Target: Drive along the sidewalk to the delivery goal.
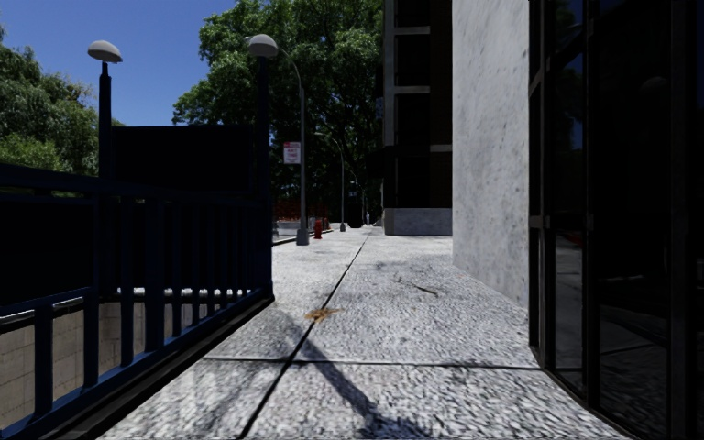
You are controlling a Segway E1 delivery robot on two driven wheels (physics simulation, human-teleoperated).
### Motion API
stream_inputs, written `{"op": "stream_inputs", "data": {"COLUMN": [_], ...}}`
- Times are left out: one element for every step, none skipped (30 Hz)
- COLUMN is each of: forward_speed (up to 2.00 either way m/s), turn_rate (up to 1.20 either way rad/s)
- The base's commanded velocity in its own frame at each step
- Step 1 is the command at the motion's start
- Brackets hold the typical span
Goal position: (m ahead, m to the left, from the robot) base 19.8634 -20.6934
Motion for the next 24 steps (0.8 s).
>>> {"op": "stream_inputs", "data": {"forward_speed": [2.0,2.0,2.0,2.0,2.0,2.0,2.0,2.0,2.0,2.0,2.0,2.0,2.0,2.0,2.0,2.0,2.0,2.0,2.0,2.0,2.0,2.0,2.0,2.0], "turn_rate": [0.0,-0.05,-0.09,-0.11,-0.12,-0.12,-0.18,-0.22,-0.25,-0.25,-0.26,-0.26,-0.26,-0.26,-0.26,-0.26,-0.23,-0.22,-0.17,-0.17,-0.05,0.0,0.0,0.0]}}
